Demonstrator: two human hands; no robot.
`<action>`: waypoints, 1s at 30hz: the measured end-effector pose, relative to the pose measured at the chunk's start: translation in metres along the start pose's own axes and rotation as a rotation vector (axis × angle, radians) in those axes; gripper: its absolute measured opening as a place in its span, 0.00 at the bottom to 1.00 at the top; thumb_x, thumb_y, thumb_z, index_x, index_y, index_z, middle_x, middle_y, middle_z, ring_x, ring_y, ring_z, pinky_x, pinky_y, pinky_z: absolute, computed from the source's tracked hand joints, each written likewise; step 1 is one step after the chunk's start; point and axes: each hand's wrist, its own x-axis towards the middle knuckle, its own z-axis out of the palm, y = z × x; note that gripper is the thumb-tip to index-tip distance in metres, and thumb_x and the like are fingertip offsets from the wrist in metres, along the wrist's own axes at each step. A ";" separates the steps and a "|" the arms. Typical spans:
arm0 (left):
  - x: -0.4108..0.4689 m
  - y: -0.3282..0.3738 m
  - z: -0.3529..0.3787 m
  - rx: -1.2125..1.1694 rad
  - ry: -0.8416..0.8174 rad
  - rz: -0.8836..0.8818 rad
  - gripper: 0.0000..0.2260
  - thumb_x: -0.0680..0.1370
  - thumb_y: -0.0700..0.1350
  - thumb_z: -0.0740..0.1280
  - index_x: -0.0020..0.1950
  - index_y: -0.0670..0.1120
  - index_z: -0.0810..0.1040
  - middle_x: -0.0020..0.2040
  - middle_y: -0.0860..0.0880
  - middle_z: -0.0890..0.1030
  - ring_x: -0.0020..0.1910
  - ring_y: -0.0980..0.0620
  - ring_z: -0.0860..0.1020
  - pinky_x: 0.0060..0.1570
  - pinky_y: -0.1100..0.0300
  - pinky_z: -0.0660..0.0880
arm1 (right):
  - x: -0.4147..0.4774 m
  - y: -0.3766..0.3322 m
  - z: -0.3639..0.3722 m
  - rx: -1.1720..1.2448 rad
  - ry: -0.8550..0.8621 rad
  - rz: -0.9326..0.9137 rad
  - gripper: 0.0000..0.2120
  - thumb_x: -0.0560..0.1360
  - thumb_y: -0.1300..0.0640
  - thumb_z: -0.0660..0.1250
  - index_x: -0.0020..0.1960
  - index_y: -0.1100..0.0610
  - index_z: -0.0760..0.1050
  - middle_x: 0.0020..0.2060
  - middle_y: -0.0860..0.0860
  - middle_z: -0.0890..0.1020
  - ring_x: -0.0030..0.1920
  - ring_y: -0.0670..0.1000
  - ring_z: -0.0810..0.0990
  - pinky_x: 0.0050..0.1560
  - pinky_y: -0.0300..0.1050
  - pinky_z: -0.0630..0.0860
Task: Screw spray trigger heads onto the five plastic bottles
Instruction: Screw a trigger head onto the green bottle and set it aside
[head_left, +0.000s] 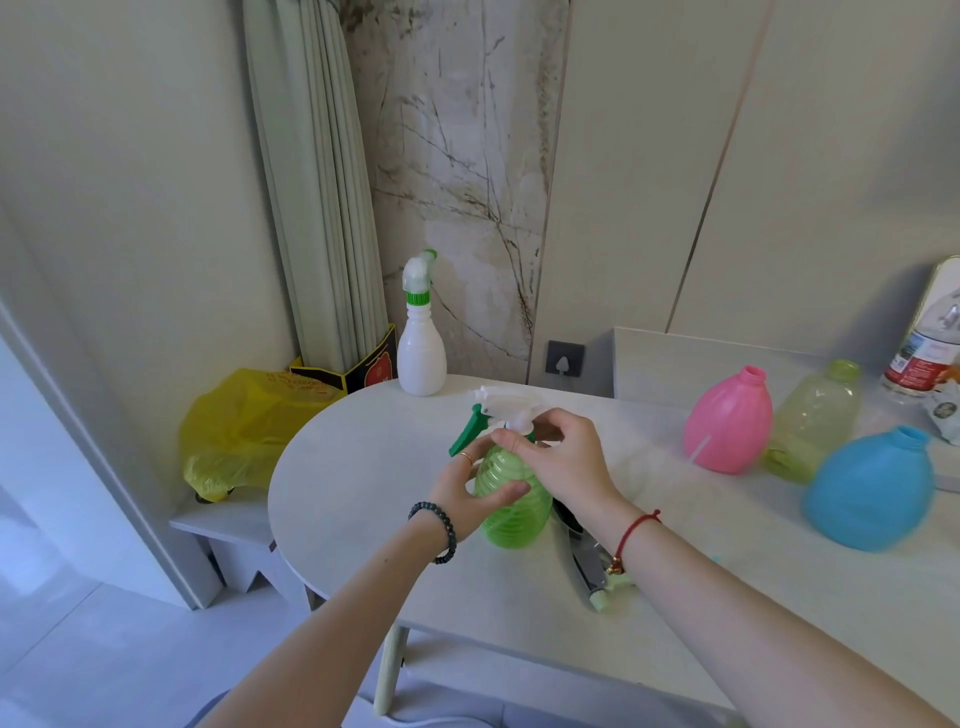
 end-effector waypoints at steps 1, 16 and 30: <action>0.000 0.000 0.000 -0.006 0.003 0.003 0.29 0.68 0.50 0.71 0.66 0.53 0.63 0.67 0.52 0.69 0.67 0.50 0.66 0.67 0.53 0.65 | 0.000 0.001 -0.001 -0.010 0.007 -0.004 0.17 0.61 0.47 0.76 0.44 0.56 0.79 0.41 0.49 0.82 0.44 0.47 0.80 0.46 0.41 0.76; 0.000 0.001 0.000 0.009 0.004 0.039 0.25 0.70 0.49 0.70 0.64 0.54 0.65 0.66 0.50 0.71 0.66 0.51 0.68 0.68 0.54 0.64 | -0.002 0.011 -0.002 0.116 -0.055 -0.017 0.16 0.64 0.52 0.76 0.42 0.48 0.68 0.39 0.44 0.78 0.39 0.41 0.76 0.39 0.30 0.71; -0.001 -0.001 0.001 -0.014 0.006 0.020 0.27 0.69 0.49 0.70 0.66 0.52 0.65 0.65 0.50 0.72 0.65 0.50 0.69 0.65 0.53 0.67 | 0.005 0.007 -0.011 0.018 -0.120 -0.156 0.09 0.66 0.58 0.74 0.44 0.54 0.76 0.41 0.48 0.81 0.45 0.47 0.79 0.43 0.28 0.72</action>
